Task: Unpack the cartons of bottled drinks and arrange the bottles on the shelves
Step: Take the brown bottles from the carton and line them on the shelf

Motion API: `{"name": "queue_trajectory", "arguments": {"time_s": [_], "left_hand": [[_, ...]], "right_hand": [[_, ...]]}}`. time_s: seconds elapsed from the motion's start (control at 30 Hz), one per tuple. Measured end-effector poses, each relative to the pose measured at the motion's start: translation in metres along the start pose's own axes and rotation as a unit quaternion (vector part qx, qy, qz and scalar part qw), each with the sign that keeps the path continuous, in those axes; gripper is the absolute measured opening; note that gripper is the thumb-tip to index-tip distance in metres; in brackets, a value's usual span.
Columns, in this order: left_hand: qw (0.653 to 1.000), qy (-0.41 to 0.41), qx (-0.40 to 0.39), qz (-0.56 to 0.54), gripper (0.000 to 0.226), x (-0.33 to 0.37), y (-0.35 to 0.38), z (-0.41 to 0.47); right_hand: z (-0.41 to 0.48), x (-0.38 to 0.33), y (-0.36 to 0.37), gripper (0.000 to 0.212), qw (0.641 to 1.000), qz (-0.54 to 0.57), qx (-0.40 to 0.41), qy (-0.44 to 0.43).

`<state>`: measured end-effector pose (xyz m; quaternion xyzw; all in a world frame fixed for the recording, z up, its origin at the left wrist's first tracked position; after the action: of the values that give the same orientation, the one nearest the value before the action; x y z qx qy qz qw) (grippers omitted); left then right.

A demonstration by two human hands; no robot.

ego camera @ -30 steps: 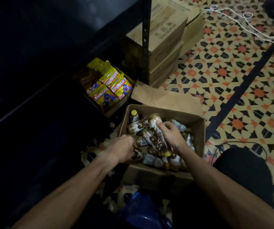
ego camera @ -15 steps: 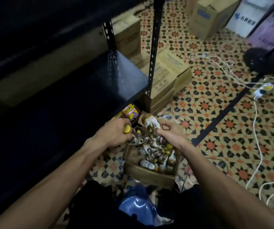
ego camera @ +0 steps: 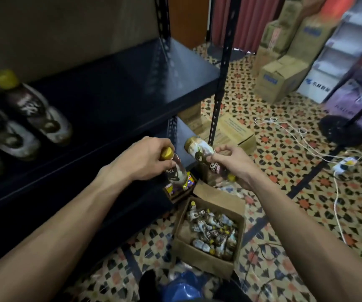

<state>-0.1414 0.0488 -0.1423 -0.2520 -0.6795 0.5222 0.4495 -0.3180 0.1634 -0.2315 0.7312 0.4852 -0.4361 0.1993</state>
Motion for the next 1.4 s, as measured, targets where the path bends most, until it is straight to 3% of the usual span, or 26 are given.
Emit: {"name": "queue_trajectory", "arguments": {"time_s": [0.13,0.4,0.5,0.63,0.83,1.3,1.4], "left_hand": [[1.0,0.005,0.002,0.03,0.029,-0.004,-0.043,-0.01],[0.996,0.006,0.034,0.086,0.024,-0.01,-0.141,-0.033],[0.992,-0.001,0.063,0.11,0.026,-0.012,-0.174,-0.043],[0.987,-0.002,0.087,0.135,0.029,-0.018,-0.207,-0.05],[0.976,-0.035,0.098,0.19,0.034,-0.037,-0.232,-0.044],[0.966,-0.14,0.06,0.208,0.033,-0.082,-0.238,-0.043],[0.963,-0.161,0.054,0.208,0.035,-0.085,-0.239,-0.044]], "right_hand": [[-0.014,-0.042,0.02,0.033,0.998,-0.019,-0.034,-0.044],[-0.047,-0.139,0.051,0.03,0.959,-0.162,0.028,-0.229],[-0.05,-0.165,0.064,0.047,0.945,-0.206,0.044,-0.248],[-0.056,-0.201,0.077,0.039,0.929,-0.233,0.047,-0.283],[-0.068,-0.26,0.11,0.045,0.871,-0.344,0.056,-0.346],[-0.065,-0.313,0.205,0.045,0.731,-0.585,-0.035,-0.349],[-0.065,-0.309,0.221,0.046,0.715,-0.615,-0.052,-0.329]]}}
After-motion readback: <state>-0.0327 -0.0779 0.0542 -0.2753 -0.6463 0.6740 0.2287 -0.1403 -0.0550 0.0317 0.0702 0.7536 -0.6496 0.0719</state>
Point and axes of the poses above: each hand's wrist, its own z-axis towards the middle knuckle, its own y-axis out of the palm, x = y × z, the point moved 9 cm from there along z, towards the middle knuckle, and after that the axes turned 5 degrees about y, right-handed, at the moved point
